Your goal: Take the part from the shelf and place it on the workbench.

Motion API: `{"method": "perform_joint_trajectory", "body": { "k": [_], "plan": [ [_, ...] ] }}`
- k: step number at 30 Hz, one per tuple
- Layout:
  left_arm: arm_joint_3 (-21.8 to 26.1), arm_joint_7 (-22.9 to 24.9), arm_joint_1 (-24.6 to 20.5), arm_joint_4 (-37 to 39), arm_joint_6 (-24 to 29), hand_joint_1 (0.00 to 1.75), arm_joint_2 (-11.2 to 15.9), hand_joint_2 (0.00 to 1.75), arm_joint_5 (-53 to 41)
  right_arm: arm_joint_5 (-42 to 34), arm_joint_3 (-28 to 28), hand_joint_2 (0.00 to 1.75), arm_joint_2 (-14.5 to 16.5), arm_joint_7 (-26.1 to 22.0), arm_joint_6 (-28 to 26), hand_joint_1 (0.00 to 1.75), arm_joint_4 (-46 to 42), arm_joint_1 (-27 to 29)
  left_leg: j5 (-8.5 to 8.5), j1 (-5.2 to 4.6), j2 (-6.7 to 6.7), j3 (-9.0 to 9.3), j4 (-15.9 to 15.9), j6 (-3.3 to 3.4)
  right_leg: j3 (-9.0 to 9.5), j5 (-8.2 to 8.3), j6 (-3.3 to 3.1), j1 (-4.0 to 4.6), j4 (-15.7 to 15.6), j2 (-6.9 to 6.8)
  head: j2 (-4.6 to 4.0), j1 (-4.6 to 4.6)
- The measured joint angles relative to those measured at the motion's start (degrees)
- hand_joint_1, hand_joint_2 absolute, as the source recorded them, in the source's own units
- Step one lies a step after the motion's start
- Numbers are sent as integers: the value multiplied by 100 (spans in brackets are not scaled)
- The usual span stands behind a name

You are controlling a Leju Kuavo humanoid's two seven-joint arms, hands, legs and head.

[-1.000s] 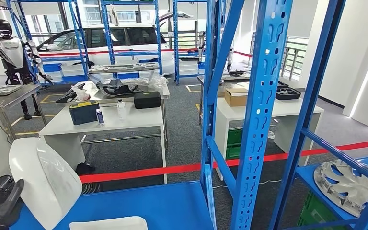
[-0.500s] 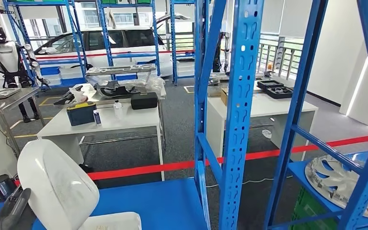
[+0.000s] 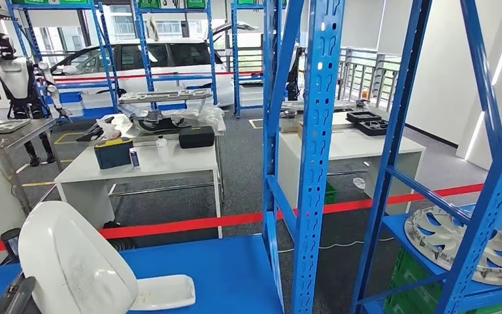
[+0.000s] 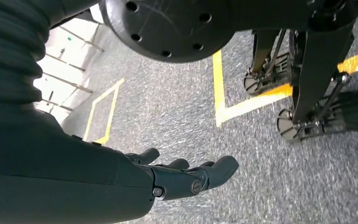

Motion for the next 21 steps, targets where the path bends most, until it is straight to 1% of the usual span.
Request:
{"method": "perform_joint_trajectory", "body": {
  "k": [1,2,3,4,5,6,7,8,9,10,11,12,13,14,15,16,17,18,19,20,21],
  "plan": [
    [-16,-1,71,-120,-1,175,19,175,20,14,0,175,3,-9,0,0,1,4,50,-5,6,-27,-19,50,-21,-3,33,-17,8,2,-2,-4],
    [-31,-3,136,-234,-1,175,28,175,39,27,0,175,7,-11,0,0,1,9,116,-5,13,-64,-35,98,-60,-100,59,-22,72,0,-2,-3],
    [-43,-7,191,-339,-1,175,33,175,60,35,0,175,12,-14,0,0,1,13,189,5,19,-120,-49,143,-125,-305,73,-19,234,-2,-3,1],
    [-51,-10,244,-426,0,175,35,175,78,42,0,175,17,-15,3,0,1,11,253,5,21,-180,-49,175,-203,-601,77,-18,502,-9,-4,4],
    [-55,-13,320,-512,1,175,37,175,95,51,1,175,23,-12,8,0,1,7,315,-2,22,-250,-46,194,-274,-896,81,-6,839,-15,-3,11],
    [-56,-15,419,-597,1,175,40,175,108,57,1,175,27,-9,12,0,1,2,374,-11,30,-331,-41,208,-319,-1091,82,-1,1170,-16,-3,13],
    [-56,-14,534,-679,2,175,42,175,117,62,2,175,27,-1,16,0,1,-2,430,-20,41,-412,-32,211,-308,-1146,80,6,1402,-16,-3,14],
    [-57,-14,648,-761,2,175,44,175,123,65,2,175,27,15,15,0,1,-5,483,-26,52,-497,-17,209,-226,-1074,73,14,1479,-17,-3,15],
    [-57,-13,747,-835,2,175,44,175,126,62,2,175,27,35,13,0,1,-5,535,-28,58,-589,5,202,-50,-935,58,23,1366,-18,-3,15],
    [-57,-12,829,-902,1,175,43,175,127,56,1,175,27,52,11,0,1,-7,582,-27,60,-674,33,189,209,-827,36,33,1094,-18,-3,16],
    [-56,-7,901,-968,-2,175,44,175,127,49,1,175,27,63,9,0,1,-13,622,-33,59,-754,69,169,515,-820,3,50,706,-19,-3,19],
    [-56,3,965,-1025,-8,175,45,175,127,39,0,175,27,64,9,0,1,-20,659,-36,61,-809,100,143,771,-869,-32,67,359,-19,-3,18],
    [-57,18,1020,-1074,-19,175,46,175,126,27,0,175,27,51,9,0,1,-27,692,-36,65,-839,120,111,936,-944,-65,81,105,-18,-3,17],
    [-58,33,1070,-1111,-33,175,47,175,123,13,0,175,28,13,9,0,1,-32,729,-33,69,-855,128,75,1004,-996,-100,99,-33,-18,-3,17],
    [-60,40,1120,-1138,-51,175,48,175,110,-10,-1,175,31,-49,9,0,2,-28,769,-25,72,-860,125,37,982,-972,-134,103,-57,-20,-3,15],
    [-62,35,1183,-1165,-68,175,48,175,90,-32,-4,175,36,-130,9,0,2,-24,772,-13,66,-874,134,1,951,-922,-171,98,-77,-28,-3,15],
    [-62,20,1256,-1196,-84,175,48,175,60,-53,-12,175,41,-212,8,0,3,-22,687,-5,53,-912,192,-35,911,-862,-212,92,-90,-35,-3,13],
    [-63,-5,1328,-1228,-94,175,48,175,17,-69,-25,175,46,-283,8,0,3,-21,505,6,40,-968,332,-73,859,-799,-251,81,-107,-45,-3,11],
    [-64,-33,1392,-1260,-100,175,46,175,-28,-75,-39,175,47,-333,7,0,3,-23,241,24,27,-1037,567,-108,801,-740,-278,77,-112,-53,-3,10],
    [-65,-61,1446,-1289,-102,175,43,175,-80,-76,-51,175,47,-373,7,0,3,-25,-39,41,21,-1110,877,-143,730,-681,-293,80,-113,-57,-3,9],
    [-66,-89,1493,-1317,-98,175,37,175,-130,-74,-60,175,46,-413,7,0,3,-24,-238,60,20,-1155,1194,-173,652,-621,-297,83,-110,-62,-3,9]
  ]
}}
